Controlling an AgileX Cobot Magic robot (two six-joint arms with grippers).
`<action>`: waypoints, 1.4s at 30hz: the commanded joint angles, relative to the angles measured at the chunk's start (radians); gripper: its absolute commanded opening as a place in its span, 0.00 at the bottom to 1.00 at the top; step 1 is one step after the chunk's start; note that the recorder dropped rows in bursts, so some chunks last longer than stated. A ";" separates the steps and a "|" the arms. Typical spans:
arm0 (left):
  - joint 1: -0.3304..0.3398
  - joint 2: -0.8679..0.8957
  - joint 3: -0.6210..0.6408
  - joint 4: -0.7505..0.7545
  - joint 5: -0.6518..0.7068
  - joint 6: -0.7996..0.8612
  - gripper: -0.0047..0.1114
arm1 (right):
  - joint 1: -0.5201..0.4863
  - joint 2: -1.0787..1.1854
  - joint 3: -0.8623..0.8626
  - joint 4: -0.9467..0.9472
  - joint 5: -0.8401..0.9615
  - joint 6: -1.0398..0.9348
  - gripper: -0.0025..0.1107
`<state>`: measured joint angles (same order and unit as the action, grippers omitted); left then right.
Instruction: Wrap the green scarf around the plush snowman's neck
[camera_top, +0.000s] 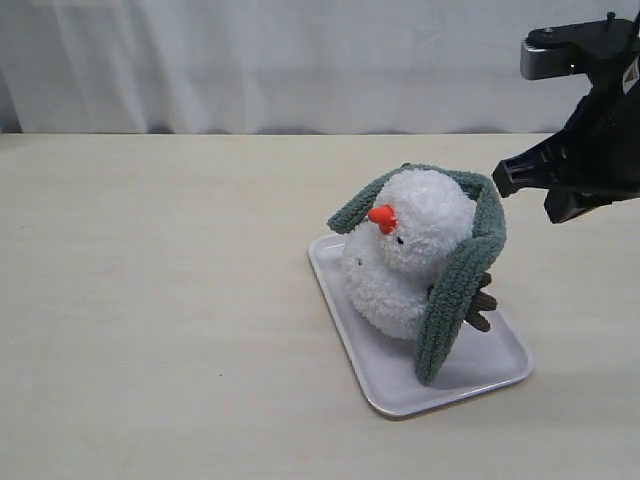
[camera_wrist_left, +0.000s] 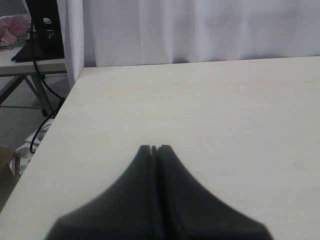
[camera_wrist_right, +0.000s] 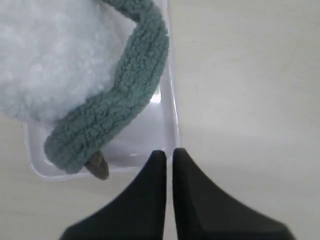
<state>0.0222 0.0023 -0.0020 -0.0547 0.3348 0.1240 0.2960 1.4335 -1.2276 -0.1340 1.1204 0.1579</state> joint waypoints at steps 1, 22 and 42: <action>0.000 -0.002 0.002 0.001 -0.011 0.000 0.04 | -0.092 -0.003 0.046 0.100 -0.173 -0.020 0.16; 0.000 -0.002 0.002 0.001 -0.011 0.000 0.04 | -0.157 0.209 0.070 0.396 -0.403 -0.250 0.38; 0.000 -0.002 0.002 0.001 -0.011 0.000 0.04 | -0.154 0.228 0.107 0.522 -0.398 -0.385 0.10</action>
<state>0.0222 0.0023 -0.0020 -0.0547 0.3348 0.1240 0.1433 1.6625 -1.1240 0.3921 0.7319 -0.2077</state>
